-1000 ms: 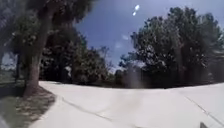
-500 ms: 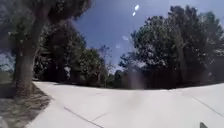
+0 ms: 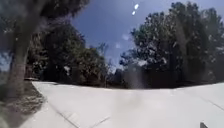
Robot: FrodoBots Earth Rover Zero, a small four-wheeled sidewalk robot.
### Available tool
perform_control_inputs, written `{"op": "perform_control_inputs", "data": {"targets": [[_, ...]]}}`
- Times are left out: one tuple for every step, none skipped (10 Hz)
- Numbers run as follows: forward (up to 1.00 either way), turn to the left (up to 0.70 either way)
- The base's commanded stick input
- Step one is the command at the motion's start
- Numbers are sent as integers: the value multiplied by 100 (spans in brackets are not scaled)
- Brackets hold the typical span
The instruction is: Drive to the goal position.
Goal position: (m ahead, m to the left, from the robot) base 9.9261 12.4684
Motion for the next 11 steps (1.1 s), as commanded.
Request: {"op": "perform_control_inputs", "data": {"targets": [[45, 27], [45, 27], [45, 27], [45, 27], [45, 27], [45, 27], [45, 27], [45, 27], [45, 27], [45, 27], [45, 27]]}}
